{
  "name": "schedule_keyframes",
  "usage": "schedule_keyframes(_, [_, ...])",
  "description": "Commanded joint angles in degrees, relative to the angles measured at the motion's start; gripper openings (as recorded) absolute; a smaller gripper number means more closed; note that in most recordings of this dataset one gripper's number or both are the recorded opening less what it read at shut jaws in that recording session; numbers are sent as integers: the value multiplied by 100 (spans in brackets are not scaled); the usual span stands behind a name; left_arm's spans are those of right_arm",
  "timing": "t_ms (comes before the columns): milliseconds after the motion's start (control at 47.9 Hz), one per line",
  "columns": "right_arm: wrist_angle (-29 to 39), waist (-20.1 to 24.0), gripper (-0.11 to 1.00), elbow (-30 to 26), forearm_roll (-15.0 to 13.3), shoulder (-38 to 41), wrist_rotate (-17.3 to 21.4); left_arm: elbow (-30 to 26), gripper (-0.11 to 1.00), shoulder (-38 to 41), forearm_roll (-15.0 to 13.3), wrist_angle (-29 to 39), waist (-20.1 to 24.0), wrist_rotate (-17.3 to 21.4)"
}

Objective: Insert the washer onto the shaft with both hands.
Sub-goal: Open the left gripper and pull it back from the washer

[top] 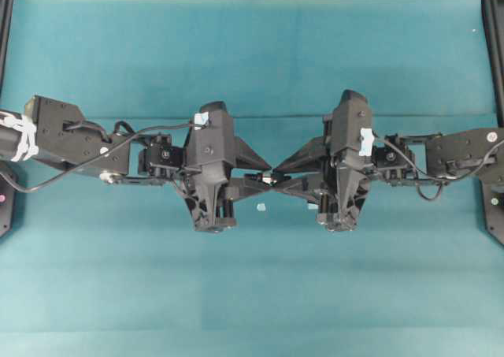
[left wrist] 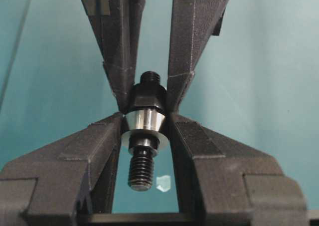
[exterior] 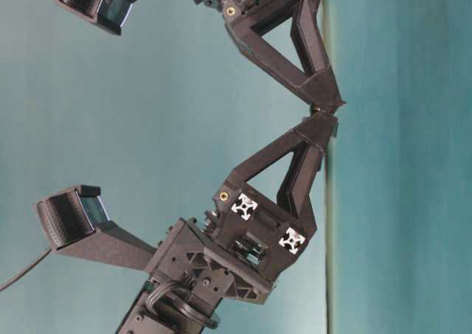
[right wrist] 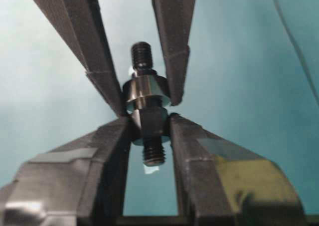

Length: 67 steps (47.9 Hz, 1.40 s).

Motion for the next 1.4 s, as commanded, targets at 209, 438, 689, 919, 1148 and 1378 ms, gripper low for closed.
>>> schedule_keyframes(209, [-62, -70, 0, -141, 9, -44, -26, -167, 35, -35, 18, -62, -123, -26])
schedule_keyframes(438, [-70, -44, 0, -132, 9, -35, -26, -237, 35, -70, 18, -308, -123, -26])
schedule_keyframes(689, [-88, -44, 0, -132, 9, -35, -26, -281, 35, -79, 18, -404, -123, -88])
schedule_keyframes(919, [-88, -44, 0, -132, 9, -35, -26, -290, 43, -79, 18, -378, -123, -105])
schedule_keyframes(1148, [-97, -35, 0, -123, 9, -35, -26, -308, 88, -97, 18, -360, -123, -97])
schedule_keyframes(1378, [-79, -44, 0, -114, 9, -35, -26, -299, 83, -97, 18, -352, -123, -97])
